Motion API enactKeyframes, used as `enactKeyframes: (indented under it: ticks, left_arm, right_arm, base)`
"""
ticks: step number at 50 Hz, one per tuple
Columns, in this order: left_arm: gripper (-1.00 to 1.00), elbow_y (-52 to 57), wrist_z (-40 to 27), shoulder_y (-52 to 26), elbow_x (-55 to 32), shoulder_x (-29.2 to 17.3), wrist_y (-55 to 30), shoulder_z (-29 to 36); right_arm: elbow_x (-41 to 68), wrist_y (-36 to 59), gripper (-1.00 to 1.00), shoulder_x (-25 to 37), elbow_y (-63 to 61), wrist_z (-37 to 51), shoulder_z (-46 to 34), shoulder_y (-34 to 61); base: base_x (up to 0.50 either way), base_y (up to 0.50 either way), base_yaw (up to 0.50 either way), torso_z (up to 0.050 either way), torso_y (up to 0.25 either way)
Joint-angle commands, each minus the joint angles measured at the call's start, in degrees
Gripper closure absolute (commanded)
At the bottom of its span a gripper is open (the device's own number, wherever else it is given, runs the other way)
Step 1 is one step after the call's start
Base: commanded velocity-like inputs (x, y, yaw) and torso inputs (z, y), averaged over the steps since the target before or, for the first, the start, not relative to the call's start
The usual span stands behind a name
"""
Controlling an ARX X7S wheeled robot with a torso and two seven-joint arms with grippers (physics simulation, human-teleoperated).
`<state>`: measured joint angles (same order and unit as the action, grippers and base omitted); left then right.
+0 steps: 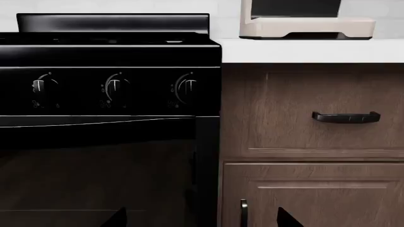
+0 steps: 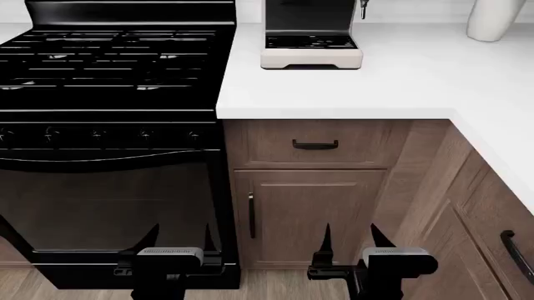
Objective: Pick the mug from the cabinet, place it under the coffee machine dispenser, and press the start button.
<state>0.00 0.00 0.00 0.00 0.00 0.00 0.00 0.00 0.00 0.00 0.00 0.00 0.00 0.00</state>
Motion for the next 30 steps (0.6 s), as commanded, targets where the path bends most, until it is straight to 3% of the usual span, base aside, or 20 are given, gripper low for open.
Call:
enactKeyframes:
  ticks: [1,8,13,21,26,30]
  left_arm:
    - [-1.0,-0.15,-0.94,0.05,-1.09,-0.9,0.57,1.0]
    - [-1.0,1.75,-0.6,2.29,-1.38,-3.06,5.79,3.71]
    - [-1.0,8.13,-1.16,-1.18,-4.45,-3.83,-0.17,2.42]
    - [-1.0,9.75,-4.03,-22.82,-4.52,-5.38,-14.96,1.55]
    - [-1.0,1.78,-5.12,-36.03,-2.71,-5.95,-18.09,2.83]
    - [-1.0,-11.07,-5.57,-46.1,-1.87,-5.36,-17.52,3.95]
  right_arm:
    - [1.26,0.38,-1.0,0.87,-0.36,0.97,-1.06,-0.05]
    - [4.46,2.45,-1.0,1.97,-1.36,2.47,-1.89,0.07]
    - [6.51,6.48,-1.0,3.02,-12.22,3.21,-2.31,-1.6]
    - [10.37,25.29,-1.0,5.6,-37.34,6.59,-1.4,4.53]
    - [12.85,39.64,-1.0,6.45,-49.91,9.59,-1.23,12.38]
    - [15.8,51.68,-1.0,6.23,-55.58,11.79,-0.09,21.07]
  base:
    - [0.0,0.0,0.0,0.0,0.0]
    - [0.0,0.0,0.0,0.026,0.008]
    - [0.0,0.0,0.0,0.05,0.017]
    - [0.0,0.0,0.0,0.05,0.017]
    - [0.0,0.0,0.0,0.05,0.017]
    - [0.0,0.0,0.0,0.05,0.018]
